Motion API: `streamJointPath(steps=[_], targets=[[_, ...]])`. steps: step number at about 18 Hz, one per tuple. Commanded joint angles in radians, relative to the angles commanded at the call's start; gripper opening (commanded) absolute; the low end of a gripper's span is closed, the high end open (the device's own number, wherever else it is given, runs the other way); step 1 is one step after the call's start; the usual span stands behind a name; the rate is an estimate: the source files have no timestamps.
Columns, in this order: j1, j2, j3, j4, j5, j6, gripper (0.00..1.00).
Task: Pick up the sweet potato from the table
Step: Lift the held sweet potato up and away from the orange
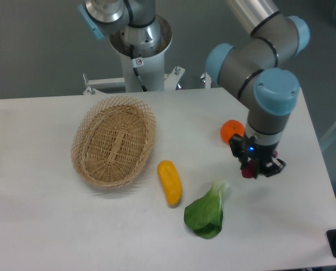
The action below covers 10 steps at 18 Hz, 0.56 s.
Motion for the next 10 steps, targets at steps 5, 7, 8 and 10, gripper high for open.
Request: streamJointPath(steps=[5, 7, 8, 10], targets=[[0.006, -0.012, 0.017, -0.015, 0.009, 0.006, 0.17], [0.006, -0.014, 0.017, -0.015, 0.009, 0.006, 0.17], [0.006, -0.015, 0.015, -0.015, 0.012, 0.006, 0.17], [0.006, -0.017, 0.015, -0.015, 0.026, 0.008, 0.17]])
